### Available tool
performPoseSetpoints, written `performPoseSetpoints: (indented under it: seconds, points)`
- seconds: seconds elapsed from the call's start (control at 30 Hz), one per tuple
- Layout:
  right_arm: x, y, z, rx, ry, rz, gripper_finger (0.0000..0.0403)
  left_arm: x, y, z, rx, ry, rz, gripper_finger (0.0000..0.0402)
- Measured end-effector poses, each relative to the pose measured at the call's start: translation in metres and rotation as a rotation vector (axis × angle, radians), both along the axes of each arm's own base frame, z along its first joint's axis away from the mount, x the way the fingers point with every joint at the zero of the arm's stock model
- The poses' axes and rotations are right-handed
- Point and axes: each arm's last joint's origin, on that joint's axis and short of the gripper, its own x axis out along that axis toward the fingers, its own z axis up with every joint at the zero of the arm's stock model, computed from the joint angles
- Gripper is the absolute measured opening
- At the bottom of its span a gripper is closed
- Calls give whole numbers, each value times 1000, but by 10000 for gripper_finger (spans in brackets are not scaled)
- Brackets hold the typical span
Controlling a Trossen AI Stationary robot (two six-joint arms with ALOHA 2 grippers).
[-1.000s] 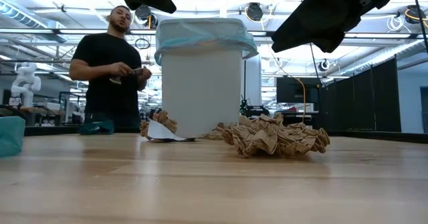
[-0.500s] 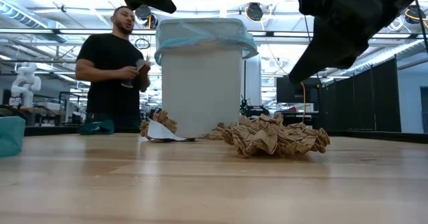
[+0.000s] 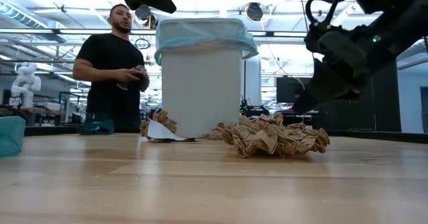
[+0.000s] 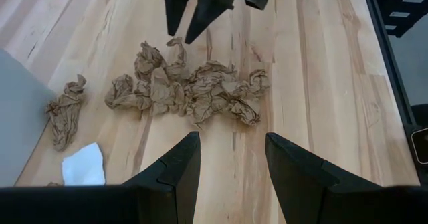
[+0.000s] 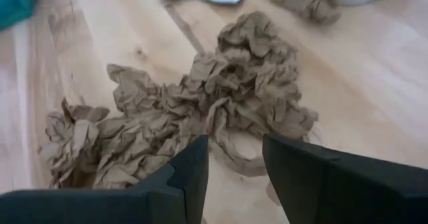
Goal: Place trash/remove bag and relplace
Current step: Put the brown paper into the blue trash bag inside the white trash bin
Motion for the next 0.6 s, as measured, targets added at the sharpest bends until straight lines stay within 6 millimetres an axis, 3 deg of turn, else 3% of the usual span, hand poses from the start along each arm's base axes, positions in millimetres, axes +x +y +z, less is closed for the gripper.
performPoseSetpoints:
  seconds: [0.6]
  points:
    - [-3, -3, -6, 37, 13, 14, 134, 0, 1, 0, 21, -7, 16, 164]
